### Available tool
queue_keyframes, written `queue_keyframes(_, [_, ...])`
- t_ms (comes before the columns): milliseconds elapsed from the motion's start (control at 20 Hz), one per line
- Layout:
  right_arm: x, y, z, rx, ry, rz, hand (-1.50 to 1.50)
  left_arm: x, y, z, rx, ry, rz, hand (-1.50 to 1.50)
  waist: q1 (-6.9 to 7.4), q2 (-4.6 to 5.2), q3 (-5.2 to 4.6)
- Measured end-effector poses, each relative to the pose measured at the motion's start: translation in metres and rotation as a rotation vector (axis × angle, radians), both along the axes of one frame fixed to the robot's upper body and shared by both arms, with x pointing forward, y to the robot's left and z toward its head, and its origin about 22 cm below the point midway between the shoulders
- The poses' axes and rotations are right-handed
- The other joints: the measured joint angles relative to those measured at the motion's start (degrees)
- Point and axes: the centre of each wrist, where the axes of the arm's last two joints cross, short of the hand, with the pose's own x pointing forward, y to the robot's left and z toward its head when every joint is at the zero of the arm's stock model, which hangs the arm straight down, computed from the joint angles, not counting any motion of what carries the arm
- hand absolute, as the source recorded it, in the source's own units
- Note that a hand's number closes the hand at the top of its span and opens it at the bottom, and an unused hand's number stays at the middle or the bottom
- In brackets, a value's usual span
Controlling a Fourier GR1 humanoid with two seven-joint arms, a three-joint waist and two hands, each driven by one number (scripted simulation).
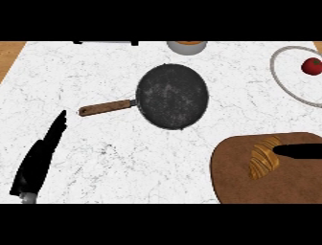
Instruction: Pick the croissant from the cutting board and place it in the pan
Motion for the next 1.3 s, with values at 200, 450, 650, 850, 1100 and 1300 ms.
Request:
queue_keyframes(200, [0.013,0.003,-0.006,0.023,0.056,0.04,-1.5,0.001,-0.002,-0.001,-0.001,0.006,0.002,0.0,-0.14,-0.12,0.0])
queue_keyframes(450, [0.03,0.005,-0.01,0.05,0.105,0.069,-1.5,-0.001,0.003,0.002,0.001,0.002,0.007,0.0,-0.27,-0.27,0.03])
queue_keyframes(650, [0.038,0.006,-0.02,0.064,0.167,0.084,-1.5,0.001,0.006,0.001,0.002,0.0,0.009,0.0,-0.58,-0.28,0.01])
queue_keyframes(850, [0.043,0.012,-0.034,0.069,0.217,0.097,-1.5,0.0,0.009,0.0,0.002,0.005,0.016,0.0,-0.7,-0.35,0.02])
queue_keyframes(1100, [0.05,0.017,-0.044,0.085,0.256,0.097,-1.5,-0.004,0.009,-0.004,0.001,0.008,0.02,0.0,-0.87,-0.45,0.04])
queue_keyframes(1300, [0.053,0.027,-0.052,0.09,0.282,0.119,-1.5,0.0,0.012,-0.001,0.002,0.005,0.027,0.0,-1.23,-0.49,0.05])
